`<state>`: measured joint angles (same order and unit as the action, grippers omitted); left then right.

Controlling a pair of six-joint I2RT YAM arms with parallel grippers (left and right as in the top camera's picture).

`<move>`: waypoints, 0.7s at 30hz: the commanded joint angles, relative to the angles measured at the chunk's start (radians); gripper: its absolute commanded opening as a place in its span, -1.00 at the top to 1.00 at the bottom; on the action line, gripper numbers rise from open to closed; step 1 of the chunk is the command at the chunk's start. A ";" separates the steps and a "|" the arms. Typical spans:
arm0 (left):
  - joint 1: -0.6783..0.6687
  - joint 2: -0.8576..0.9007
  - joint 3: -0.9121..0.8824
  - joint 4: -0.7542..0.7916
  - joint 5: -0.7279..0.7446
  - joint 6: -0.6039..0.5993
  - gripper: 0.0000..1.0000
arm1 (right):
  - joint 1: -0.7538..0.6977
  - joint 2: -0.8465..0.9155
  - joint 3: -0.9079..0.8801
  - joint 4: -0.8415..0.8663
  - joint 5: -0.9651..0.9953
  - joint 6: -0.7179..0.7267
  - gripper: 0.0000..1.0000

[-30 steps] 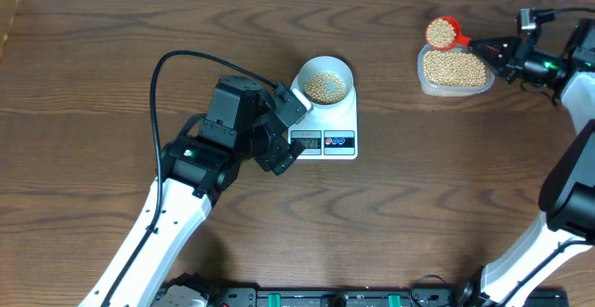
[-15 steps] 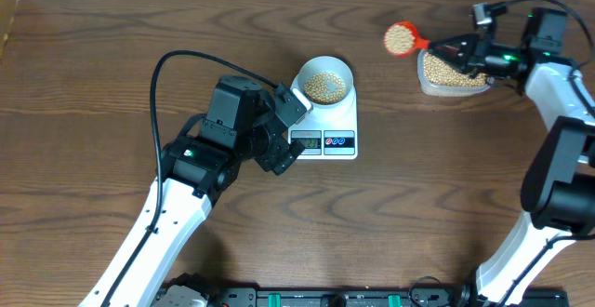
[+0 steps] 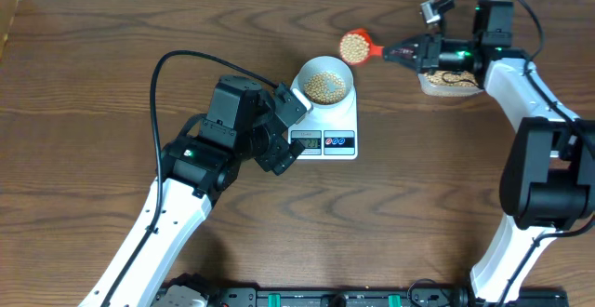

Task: Scoop item into bowl and weigh 50g on scale
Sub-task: 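Carry the filled scoop leftward over the grey bowl, then tilt the scoop to pour soybeans into the bowl on the scale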

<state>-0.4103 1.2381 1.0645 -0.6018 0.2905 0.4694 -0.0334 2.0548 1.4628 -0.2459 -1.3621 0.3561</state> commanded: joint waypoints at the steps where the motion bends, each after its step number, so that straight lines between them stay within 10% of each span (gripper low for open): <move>1: 0.001 -0.004 0.002 0.000 0.012 0.009 -0.72 | 0.025 0.006 -0.005 0.003 0.018 -0.041 0.97; 21: 0.001 -0.004 0.002 0.000 0.012 0.009 -0.71 | 0.134 0.006 -0.005 0.003 0.175 -0.198 0.98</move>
<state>-0.4103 1.2381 1.0645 -0.6018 0.2905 0.4694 0.0891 2.0548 1.4628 -0.2459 -1.2400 0.1944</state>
